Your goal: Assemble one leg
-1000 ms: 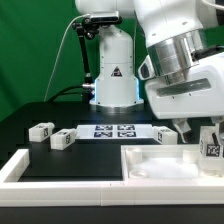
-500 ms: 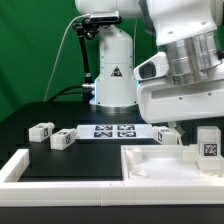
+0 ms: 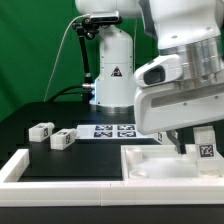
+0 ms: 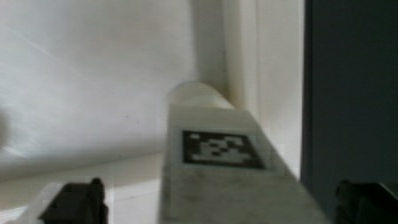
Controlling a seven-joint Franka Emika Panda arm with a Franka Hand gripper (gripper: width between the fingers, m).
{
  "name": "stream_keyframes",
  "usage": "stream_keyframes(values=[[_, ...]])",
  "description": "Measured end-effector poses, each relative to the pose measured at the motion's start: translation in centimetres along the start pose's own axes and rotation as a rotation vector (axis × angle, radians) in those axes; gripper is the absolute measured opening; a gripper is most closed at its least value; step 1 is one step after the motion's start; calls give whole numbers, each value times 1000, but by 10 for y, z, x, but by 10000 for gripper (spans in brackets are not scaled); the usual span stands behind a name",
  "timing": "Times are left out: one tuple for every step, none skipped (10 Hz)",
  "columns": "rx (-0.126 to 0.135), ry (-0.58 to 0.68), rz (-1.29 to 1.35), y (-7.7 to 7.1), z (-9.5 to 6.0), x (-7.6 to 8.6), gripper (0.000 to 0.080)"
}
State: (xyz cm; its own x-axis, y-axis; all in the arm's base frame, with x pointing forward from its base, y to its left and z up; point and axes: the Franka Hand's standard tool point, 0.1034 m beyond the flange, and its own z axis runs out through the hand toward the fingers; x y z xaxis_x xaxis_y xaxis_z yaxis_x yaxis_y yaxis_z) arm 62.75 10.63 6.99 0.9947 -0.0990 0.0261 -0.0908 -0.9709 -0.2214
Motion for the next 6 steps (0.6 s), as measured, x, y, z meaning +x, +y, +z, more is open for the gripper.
stream_keyframes(values=[[0,-1,1,0,0,0,649],[0,-1,-1,-1,0,-1,517],[0,-1,-1,-1,0,-1,517],[0,-1,-1,-1,0,-1,366],[0,-1,1,-1,0,-1,288],[0,-1,30,-1,0,-1,288]])
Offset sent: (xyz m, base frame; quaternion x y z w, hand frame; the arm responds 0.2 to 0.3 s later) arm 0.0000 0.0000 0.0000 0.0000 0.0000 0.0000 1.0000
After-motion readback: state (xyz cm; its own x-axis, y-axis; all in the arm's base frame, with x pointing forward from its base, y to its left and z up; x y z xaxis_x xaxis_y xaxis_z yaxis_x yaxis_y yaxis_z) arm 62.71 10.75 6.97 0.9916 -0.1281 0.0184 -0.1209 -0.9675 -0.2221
